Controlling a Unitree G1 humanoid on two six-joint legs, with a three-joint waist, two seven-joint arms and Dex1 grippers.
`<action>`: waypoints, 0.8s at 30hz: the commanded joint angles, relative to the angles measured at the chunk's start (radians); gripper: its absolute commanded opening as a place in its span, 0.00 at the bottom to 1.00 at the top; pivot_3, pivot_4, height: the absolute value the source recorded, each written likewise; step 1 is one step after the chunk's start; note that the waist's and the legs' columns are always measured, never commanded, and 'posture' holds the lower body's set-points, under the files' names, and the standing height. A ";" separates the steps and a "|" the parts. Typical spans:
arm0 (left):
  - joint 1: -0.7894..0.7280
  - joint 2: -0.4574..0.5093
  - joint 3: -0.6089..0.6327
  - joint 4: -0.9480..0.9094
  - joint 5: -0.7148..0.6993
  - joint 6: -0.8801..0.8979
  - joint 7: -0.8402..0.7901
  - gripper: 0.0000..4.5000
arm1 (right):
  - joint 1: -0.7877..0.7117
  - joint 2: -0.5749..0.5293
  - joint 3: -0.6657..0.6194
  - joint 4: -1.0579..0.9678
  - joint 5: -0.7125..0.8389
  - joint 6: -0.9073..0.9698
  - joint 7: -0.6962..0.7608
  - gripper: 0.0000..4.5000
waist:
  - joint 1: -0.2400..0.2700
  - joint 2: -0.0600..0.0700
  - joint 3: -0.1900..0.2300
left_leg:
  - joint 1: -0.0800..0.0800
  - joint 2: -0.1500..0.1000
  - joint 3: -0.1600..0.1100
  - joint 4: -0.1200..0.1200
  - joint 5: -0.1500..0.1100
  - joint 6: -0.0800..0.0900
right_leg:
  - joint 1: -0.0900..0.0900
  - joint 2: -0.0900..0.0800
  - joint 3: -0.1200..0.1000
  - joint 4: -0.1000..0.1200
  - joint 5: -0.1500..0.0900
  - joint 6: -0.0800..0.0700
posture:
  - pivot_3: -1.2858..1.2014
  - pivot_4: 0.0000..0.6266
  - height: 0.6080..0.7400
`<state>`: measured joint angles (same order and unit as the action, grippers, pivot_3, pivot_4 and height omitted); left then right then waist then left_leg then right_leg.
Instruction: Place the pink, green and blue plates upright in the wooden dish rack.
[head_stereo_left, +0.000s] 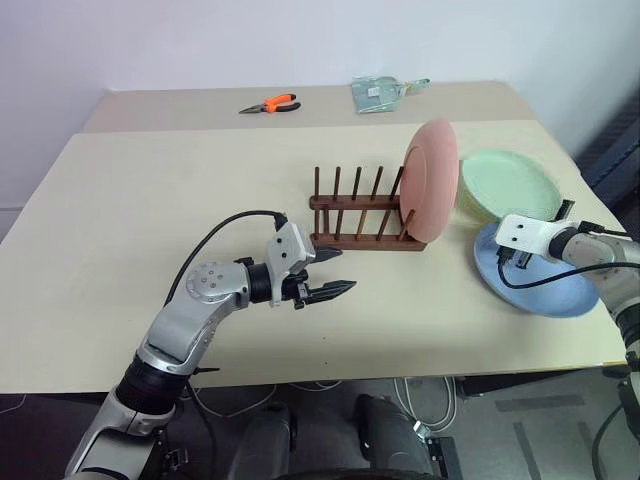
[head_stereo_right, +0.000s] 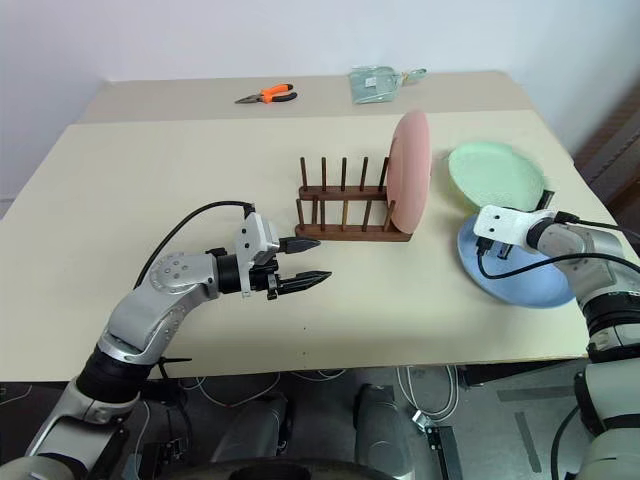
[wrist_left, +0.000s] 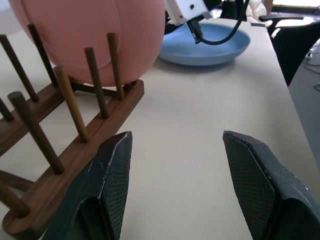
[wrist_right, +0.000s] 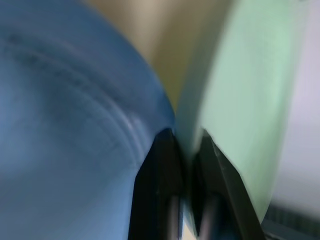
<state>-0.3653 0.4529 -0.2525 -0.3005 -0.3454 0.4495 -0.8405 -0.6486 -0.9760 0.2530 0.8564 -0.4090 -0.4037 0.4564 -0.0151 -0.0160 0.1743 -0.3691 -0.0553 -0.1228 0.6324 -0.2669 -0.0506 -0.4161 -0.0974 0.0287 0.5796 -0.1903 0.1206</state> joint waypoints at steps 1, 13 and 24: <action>-0.004 0.005 0.006 -0.034 0.004 -0.007 0.000 0.66 | 0.035 -0.067 -0.067 -0.112 0.020 -0.021 -0.011 0.01 | 0.001 0.000 0.000 | 0.000 0.000 0.000 0.000 0.000 0.000 | 0.000 0.000 0.000 0.000 0.000 0.000 | 0.52 0.24 1.00; -0.011 0.016 0.080 0.039 0.009 -0.045 0.013 0.66 | 0.176 0.139 -0.714 -1.054 1.177 0.800 0.040 0.01 | 0.003 0.002 0.000 | 0.002 0.001 -0.002 0.000 0.000 0.001 | 0.002 0.000 0.000 0.001 0.001 0.002 | 0.52 0.24 1.00; 0.043 0.125 0.237 0.170 0.033 -0.155 0.014 0.66 | 0.106 0.368 -0.587 -1.411 1.907 1.045 -0.458 0.01 | 0.003 0.002 0.000 | 0.001 0.001 -0.004 0.000 -0.001 0.001 | 0.002 0.000 -0.003 0.000 0.000 0.000 | 0.52 0.24 1.00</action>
<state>-0.3168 0.5688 -0.0537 -0.1154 -0.3020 0.3214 -0.8253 -0.5329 -0.6160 -0.3734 -0.5123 1.4770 0.6304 0.0495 -0.0120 -0.0141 0.1739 -0.3685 -0.0545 -0.1273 0.6327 -0.2675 -0.0495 -0.4141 -0.0971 0.0261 0.5798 -0.1907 0.1203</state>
